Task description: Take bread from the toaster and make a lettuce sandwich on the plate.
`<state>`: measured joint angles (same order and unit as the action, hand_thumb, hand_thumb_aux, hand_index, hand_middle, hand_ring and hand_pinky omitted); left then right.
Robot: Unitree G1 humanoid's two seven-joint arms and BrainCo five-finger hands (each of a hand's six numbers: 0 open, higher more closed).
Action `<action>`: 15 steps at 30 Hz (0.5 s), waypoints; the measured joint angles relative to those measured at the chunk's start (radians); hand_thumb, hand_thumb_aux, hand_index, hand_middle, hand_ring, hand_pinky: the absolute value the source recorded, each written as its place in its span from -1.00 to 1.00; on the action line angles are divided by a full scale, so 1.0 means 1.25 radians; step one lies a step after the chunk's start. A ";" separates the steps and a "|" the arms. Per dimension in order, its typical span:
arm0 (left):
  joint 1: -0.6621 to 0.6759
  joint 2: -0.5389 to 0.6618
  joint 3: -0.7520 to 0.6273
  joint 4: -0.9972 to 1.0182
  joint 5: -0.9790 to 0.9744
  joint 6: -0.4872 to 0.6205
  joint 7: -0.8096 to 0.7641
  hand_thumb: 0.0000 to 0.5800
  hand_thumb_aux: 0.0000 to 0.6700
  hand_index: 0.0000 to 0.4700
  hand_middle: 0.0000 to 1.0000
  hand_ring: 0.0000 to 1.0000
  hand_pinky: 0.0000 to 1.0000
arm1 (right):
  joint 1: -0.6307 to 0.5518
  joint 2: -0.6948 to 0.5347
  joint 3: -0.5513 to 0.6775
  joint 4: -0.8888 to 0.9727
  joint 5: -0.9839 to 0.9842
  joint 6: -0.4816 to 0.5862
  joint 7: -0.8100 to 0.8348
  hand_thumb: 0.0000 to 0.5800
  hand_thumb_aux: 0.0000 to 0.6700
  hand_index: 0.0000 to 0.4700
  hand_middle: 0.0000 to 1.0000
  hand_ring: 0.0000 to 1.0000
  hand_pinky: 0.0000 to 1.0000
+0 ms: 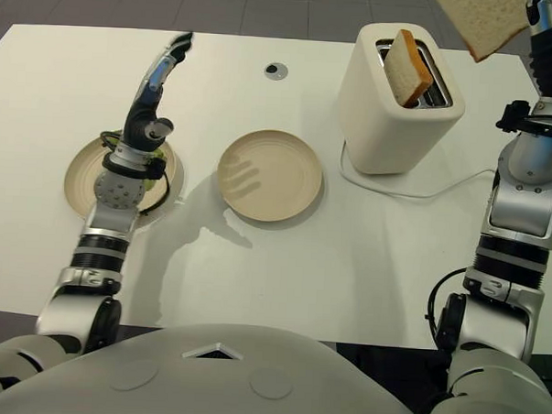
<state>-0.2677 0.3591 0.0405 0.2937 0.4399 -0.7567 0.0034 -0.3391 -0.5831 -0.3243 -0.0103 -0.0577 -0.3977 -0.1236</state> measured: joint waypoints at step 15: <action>0.127 0.421 -0.060 0.016 0.218 0.177 -0.176 -0.71 -0.85 -0.85 -1.00 -1.00 -1.00 | 0.101 0.169 0.382 0.017 0.229 0.175 0.480 1.00 1.00 1.00 1.00 1.00 1.00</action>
<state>-0.1086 0.8851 -0.0346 0.3135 0.7122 -0.5352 -0.2168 -0.2128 -0.3717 0.1538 0.0108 0.2291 -0.1788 0.4762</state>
